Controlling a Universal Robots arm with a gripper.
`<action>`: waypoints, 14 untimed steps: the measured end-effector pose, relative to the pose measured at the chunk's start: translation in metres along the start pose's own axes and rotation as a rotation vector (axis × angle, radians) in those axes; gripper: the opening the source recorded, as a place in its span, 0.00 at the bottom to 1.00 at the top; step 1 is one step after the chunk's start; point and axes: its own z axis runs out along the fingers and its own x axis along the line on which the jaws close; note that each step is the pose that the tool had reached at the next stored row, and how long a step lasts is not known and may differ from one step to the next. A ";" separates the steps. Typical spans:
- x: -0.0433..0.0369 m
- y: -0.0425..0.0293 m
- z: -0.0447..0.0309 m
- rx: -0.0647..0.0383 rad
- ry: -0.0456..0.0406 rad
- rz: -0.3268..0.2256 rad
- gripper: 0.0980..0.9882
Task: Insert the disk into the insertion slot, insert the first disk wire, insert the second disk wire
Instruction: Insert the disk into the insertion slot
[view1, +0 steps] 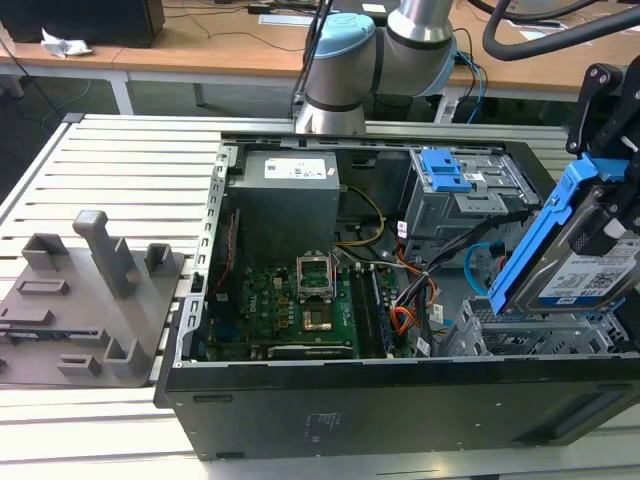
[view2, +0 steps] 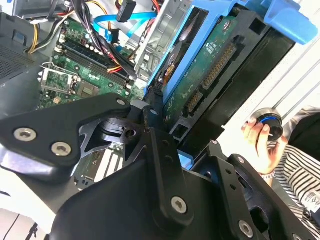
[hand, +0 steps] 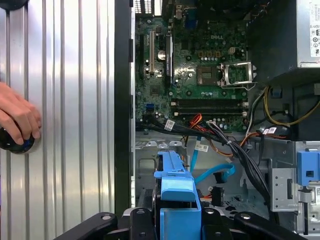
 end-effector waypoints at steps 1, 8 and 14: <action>-0.0005 0.0000 0.0009 0.000 0.0000 0.000 0.30; -0.0043 -0.0006 0.0164 0.000 0.0000 0.000 0.30; -0.0107 -0.0007 0.0242 0.000 0.0001 0.000 0.30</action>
